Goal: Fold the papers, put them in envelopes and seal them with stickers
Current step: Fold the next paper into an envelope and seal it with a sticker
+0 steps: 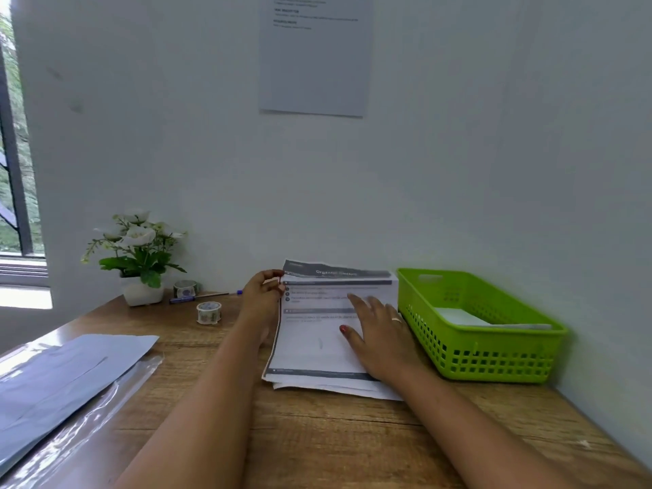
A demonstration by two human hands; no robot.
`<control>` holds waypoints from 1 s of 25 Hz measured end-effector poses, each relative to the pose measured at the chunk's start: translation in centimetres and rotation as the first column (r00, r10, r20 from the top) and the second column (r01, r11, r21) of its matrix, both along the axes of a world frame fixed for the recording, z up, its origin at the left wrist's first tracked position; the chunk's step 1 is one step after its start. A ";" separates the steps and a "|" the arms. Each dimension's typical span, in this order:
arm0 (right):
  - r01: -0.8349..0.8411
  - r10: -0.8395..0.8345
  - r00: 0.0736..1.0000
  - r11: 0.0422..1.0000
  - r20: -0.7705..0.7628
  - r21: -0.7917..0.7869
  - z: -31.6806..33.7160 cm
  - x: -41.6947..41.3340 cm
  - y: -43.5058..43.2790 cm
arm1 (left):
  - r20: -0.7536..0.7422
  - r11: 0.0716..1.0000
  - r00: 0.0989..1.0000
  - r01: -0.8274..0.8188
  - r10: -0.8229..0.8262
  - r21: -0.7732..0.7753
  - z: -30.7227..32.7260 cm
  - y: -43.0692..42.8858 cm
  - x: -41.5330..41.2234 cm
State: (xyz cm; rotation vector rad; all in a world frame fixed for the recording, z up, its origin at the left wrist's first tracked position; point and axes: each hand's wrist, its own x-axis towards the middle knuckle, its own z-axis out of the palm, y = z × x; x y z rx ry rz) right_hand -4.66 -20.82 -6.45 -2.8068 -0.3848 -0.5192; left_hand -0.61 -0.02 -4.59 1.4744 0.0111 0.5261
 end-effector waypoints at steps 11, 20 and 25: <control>-0.128 0.061 0.979 0.929 0.196 0.349 5.8 -1.3 -1.5 | -0.077 0.976 0.974 0.215 -0.212 0.037 4.3 1.9 -5.4; -0.145 0.055 0.968 0.919 0.245 0.367 5.1 -1.6 -3.0 | -0.003 0.218 0.998 -0.009 0.058 0.976 5.8 -0.1 -4.4; 0.032 -0.087 0.941 0.985 0.328 0.170 5.6 -2.8 -2.7 | 0.018 0.094 0.999 -0.014 -0.043 0.996 4.3 -2.5 -5.0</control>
